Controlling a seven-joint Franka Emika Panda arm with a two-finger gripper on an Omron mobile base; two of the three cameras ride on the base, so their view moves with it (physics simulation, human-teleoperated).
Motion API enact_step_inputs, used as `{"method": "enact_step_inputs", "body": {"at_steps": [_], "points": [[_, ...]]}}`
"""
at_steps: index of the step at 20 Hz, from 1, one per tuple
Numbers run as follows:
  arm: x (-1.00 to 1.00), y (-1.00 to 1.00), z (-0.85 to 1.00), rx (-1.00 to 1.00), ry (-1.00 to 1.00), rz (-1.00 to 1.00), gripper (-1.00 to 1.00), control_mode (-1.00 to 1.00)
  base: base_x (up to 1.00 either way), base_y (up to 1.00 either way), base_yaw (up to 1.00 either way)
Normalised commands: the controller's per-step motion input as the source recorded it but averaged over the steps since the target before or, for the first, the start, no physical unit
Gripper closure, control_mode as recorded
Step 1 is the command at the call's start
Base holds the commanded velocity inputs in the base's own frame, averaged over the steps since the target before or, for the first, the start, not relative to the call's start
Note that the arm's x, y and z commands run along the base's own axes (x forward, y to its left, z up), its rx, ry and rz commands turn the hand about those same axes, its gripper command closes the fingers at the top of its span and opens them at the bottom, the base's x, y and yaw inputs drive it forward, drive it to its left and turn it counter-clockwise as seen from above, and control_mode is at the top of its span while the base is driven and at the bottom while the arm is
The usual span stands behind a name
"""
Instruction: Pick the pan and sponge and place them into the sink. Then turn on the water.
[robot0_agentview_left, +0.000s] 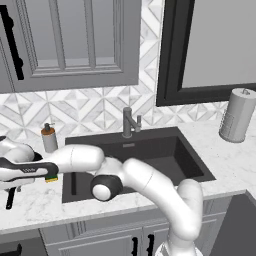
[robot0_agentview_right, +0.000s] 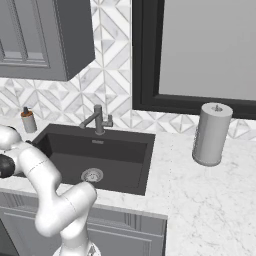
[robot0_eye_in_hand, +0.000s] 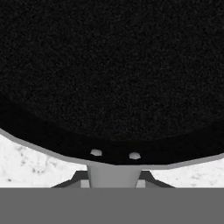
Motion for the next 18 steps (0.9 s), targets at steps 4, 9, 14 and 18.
{"method": "enact_step_inputs", "body": {"at_steps": [4,9,14,18], "points": [[-0.24,0.0,0.06,0.0,0.0,-0.01,1.0,-1.0,0.0,0.0,0.0],[-0.27,-0.02,0.41,0.0,0.0,-0.08,1.0,-1.0,0.0,0.0,0.0],[-0.18,-0.11,0.49,0.0,0.0,-0.15,1.0,-1.0,0.0,0.0,0.0],[-0.36,-0.43,0.31,0.0,0.0,-0.18,1.0,-1.0,0.0,0.0,0.0]]}}
